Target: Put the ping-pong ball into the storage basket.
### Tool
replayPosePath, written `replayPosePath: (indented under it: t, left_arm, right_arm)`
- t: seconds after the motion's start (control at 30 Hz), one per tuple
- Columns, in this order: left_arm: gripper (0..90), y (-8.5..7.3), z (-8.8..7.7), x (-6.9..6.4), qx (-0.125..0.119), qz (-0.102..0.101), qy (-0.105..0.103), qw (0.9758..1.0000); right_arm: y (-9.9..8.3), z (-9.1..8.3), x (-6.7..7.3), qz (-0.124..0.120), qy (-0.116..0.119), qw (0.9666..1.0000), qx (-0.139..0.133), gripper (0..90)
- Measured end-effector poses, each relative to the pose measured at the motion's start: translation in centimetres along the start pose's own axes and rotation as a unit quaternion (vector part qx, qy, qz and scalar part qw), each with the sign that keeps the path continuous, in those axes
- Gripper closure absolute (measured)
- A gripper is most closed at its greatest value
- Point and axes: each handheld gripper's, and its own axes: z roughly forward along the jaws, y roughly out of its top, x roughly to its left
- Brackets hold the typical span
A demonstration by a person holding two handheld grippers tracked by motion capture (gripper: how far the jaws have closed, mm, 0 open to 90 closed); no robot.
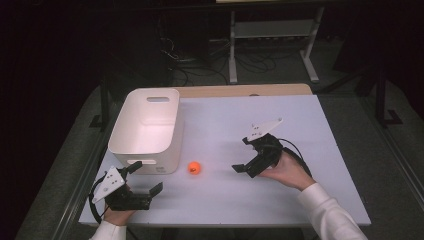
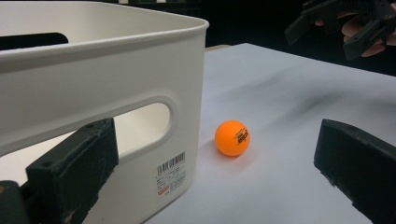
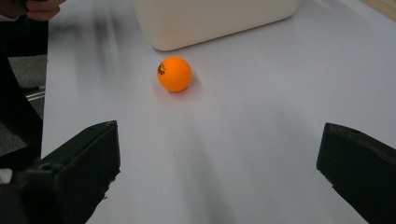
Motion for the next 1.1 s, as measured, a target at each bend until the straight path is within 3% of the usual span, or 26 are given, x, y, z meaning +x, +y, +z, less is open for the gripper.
replayPosePath:
  t: [0.03,0.23,0.43,0.8,1.1]
  left_arm:
    - [0.0,0.0,0.0,0.0,0.0,0.0,0.0,1.0]
    - [0.0,0.0,0.0,0.0,0.0,0.0,0.0,1.0]
    - [0.0,0.0,0.0,0.0,0.0,0.0,0.0,1.0]
    - [0.0,0.0,0.0,0.0,0.0,0.001,-0.001,1.0]
    - [0.0,0.0,0.0,0.0,-0.001,0.0,-0.002,1.0]
  right_arm:
    - [0.0,0.1,-0.1,-0.011,-0.002,0.9999,0.001,0.0]
    - [0.5,0.5,0.0,-0.01,0.005,0.9999,0.007,0.0]
    - [0.9,1.1,0.1,-0.026,0.006,0.9995,0.018,0.0]
    - [1.4,2.2,0.4,-0.023,0.019,0.9991,0.031,0.0]
    - [1.9,3.3,0.7,-0.034,0.03,0.9983,0.037,0.0]
